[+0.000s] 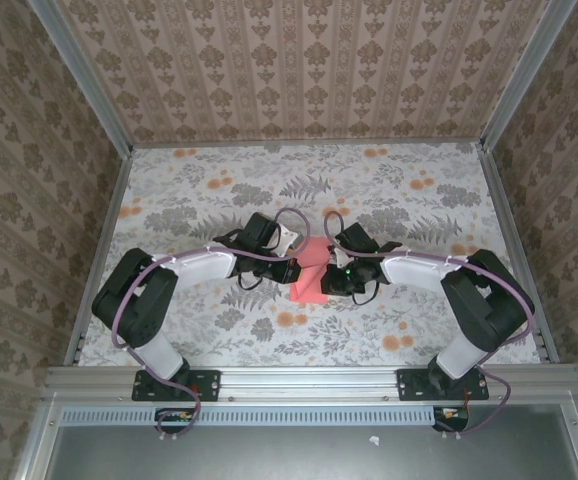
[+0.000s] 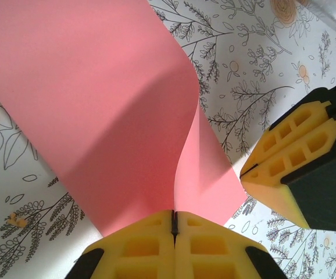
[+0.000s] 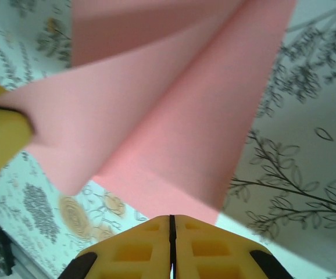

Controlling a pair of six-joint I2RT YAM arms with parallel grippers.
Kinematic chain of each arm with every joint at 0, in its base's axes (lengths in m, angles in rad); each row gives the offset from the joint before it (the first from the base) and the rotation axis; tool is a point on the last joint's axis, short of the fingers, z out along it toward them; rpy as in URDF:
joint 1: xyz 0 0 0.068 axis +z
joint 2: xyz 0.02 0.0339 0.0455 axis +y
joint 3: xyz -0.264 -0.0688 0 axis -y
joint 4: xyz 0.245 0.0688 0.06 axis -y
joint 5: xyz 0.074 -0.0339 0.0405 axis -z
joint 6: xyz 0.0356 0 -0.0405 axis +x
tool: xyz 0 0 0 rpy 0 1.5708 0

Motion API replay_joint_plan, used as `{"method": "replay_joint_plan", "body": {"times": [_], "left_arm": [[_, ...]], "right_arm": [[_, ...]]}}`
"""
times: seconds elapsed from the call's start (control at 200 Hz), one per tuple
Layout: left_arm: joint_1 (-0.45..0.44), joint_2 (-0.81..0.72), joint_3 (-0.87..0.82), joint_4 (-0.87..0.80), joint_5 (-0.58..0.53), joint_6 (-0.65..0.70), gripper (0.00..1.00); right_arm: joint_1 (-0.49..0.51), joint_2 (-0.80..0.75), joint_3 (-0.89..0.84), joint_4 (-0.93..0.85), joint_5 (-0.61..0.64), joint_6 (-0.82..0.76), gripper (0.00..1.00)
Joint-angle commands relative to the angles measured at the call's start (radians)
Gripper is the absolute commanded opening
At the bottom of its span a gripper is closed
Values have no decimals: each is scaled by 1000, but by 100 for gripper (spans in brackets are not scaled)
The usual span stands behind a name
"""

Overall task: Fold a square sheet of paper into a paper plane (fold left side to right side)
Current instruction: Fold the triangle a second time at the center of the table.

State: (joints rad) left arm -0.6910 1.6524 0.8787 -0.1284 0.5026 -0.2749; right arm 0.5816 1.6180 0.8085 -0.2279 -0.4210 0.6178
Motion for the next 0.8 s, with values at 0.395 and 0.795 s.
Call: {"method": "replay_joint_plan", "body": {"times": [0.395, 0.795], "left_arm": [[6, 4, 41, -56, 8, 48, 2], [7, 27, 63, -73, -1, 71, 2]], "right_arm": [[28, 76, 0, -76, 10, -6, 10], [21, 77, 33, -154, 61, -53, 10]]}}
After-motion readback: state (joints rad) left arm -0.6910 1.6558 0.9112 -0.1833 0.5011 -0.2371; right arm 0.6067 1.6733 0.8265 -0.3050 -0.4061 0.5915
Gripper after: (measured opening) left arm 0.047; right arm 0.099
